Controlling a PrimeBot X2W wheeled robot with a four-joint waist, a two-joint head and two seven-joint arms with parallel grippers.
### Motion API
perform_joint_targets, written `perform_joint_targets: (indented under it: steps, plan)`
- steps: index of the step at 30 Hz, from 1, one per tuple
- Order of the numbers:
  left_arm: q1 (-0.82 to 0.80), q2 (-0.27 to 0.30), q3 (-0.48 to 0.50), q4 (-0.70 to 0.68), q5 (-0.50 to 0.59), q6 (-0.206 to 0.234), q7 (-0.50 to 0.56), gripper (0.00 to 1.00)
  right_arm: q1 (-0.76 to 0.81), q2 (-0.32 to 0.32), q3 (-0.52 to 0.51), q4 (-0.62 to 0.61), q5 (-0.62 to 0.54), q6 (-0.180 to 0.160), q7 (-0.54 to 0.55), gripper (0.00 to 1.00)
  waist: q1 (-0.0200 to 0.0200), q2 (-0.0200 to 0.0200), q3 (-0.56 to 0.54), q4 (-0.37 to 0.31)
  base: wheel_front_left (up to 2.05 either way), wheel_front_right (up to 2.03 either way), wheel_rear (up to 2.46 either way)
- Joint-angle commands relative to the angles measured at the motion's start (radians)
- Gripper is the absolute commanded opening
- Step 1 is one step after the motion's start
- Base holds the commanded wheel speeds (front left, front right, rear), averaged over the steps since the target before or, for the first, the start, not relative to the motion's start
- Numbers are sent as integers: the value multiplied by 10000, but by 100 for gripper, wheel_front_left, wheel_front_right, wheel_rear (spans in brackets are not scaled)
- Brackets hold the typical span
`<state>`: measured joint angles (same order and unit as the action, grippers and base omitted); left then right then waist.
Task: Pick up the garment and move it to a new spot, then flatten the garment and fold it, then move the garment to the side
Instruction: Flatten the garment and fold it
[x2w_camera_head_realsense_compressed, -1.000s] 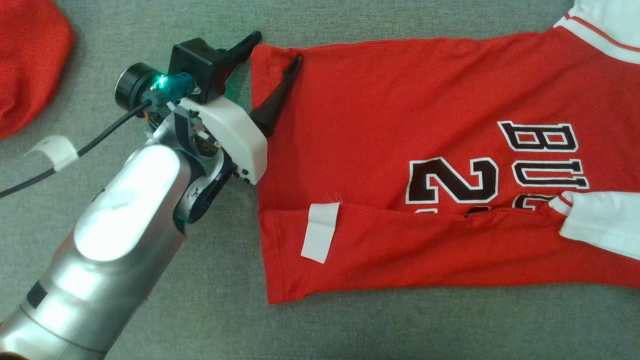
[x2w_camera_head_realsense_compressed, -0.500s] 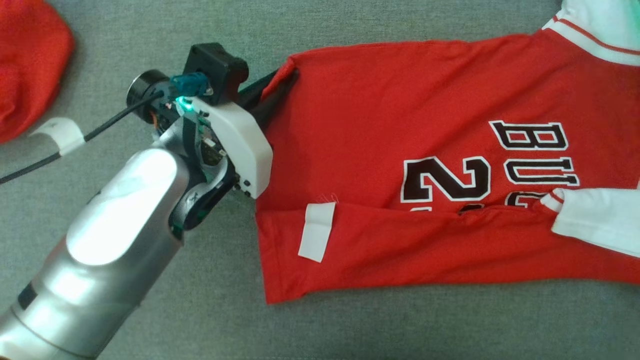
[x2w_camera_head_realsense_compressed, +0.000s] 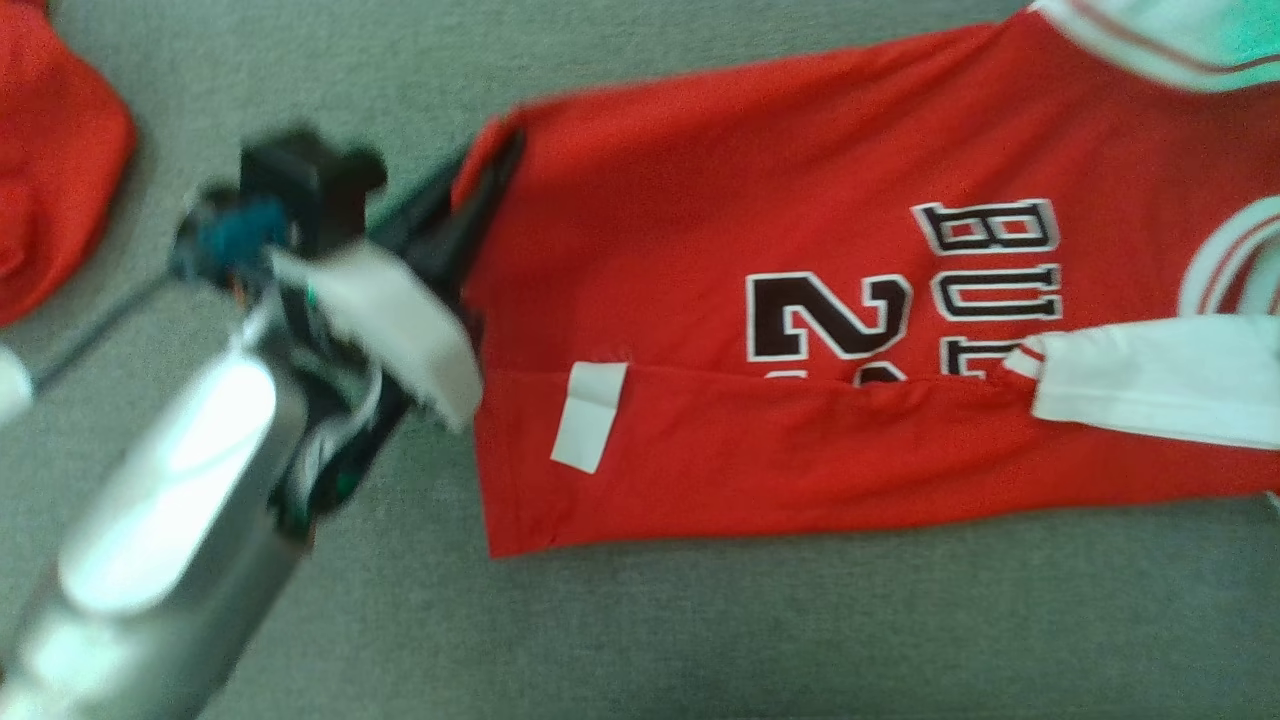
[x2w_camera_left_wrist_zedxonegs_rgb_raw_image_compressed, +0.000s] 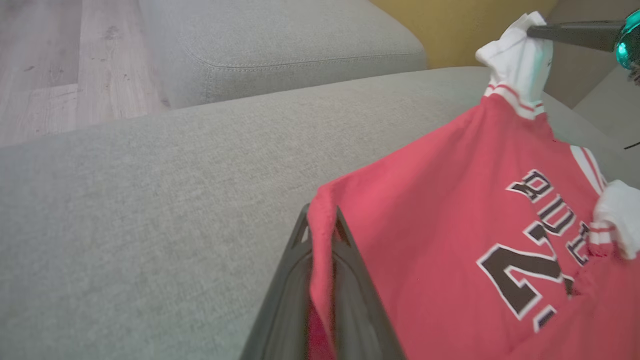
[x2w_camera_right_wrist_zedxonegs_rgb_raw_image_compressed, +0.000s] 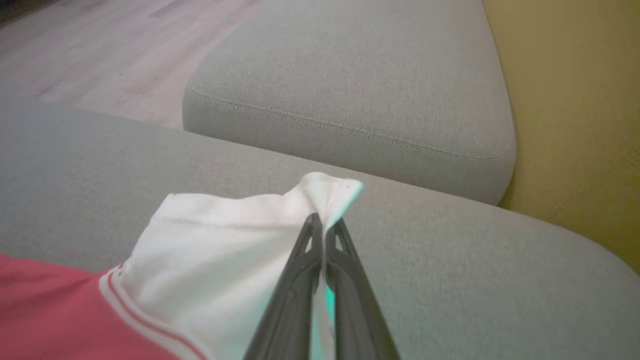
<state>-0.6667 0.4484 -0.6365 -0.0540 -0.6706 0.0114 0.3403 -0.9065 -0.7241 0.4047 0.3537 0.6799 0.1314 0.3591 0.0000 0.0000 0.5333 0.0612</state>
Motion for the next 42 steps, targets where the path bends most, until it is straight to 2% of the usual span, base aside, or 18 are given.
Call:
perform_joint_targets:
  steps: [1, 9, 16, 22, 39, 40, 42]
  plan:
    - [345, 559, 545, -613, -29, 179, -176, 0, 828, -447, 66, -585, 219, -7, -191, 0, 0, 0, -278, -281, 0, 0, 0]
    - [2629, 1306, 807, -2053, -145, 907, -770, 0, 3482, -995, 104, -2168, 873, -7, -482, 0, 0, 0, -951, -895, 0, 0, 0]
    - [4376, 1580, 832, -2709, -312, 1540, -1127, 0, 4898, -633, 220, -2586, 713, -7, -413, 0, 0, 0, -1172, -1380, 0, 0, 0]
    - [4877, 1688, 818, -2836, -362, 1690, -1238, 0, 5174, -431, 306, -2422, 699, -7, -227, 0, 0, 0, -1321, -1469, 0, 0, 0]
    - [5630, 1395, 489, -2129, -409, 1765, -1782, 0, 6134, -886, 93, -2925, 1484, -7, 191, 0, 0, 0, -2289, -1494, 0, 0, 0]
    - [5630, 1349, 491, -2026, -365, 1790, -1877, 18, 6147, -848, 73, -2923, 1466, -7, 198, 0, 0, 0, -2297, -1516, 0, 0, 0]
    - [5645, 1335, 432, -1771, -232, 1809, -1984, 80, 6161, -751, 44, -2883, 1401, -7, 217, 2, 0, 0, -2305, -1566, 0, 0, 0]
